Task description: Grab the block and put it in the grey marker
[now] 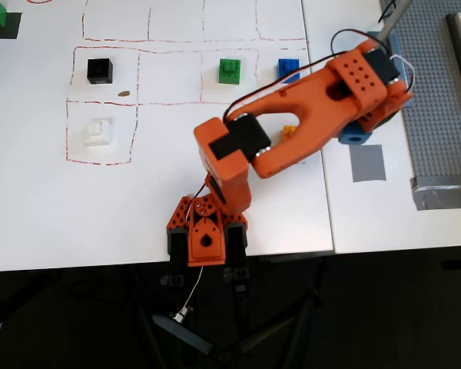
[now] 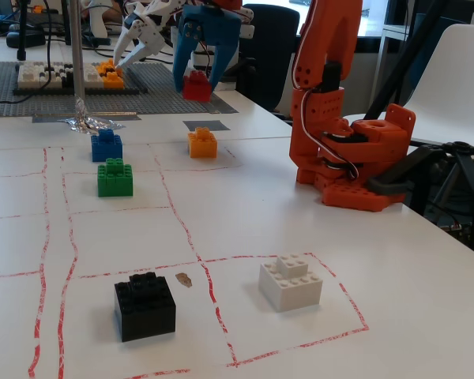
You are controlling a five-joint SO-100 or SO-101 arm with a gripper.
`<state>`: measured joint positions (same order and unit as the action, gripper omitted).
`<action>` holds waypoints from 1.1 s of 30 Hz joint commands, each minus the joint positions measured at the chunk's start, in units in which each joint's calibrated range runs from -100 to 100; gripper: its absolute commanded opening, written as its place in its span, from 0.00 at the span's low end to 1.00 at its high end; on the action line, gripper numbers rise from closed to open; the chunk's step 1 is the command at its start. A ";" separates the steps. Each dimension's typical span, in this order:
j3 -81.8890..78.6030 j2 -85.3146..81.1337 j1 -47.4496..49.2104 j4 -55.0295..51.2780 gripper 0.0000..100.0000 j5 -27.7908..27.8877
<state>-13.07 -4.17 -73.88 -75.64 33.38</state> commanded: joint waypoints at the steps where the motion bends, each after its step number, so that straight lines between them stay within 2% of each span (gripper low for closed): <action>1: 7.91 0.16 -2.92 1.77 0.00 1.47; 14: 17.43 14.64 -11.92 10.75 0.00 6.98; 33: 20.69 22.82 -15.01 11.97 0.01 10.50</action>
<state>2.16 22.22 -86.44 -65.03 42.91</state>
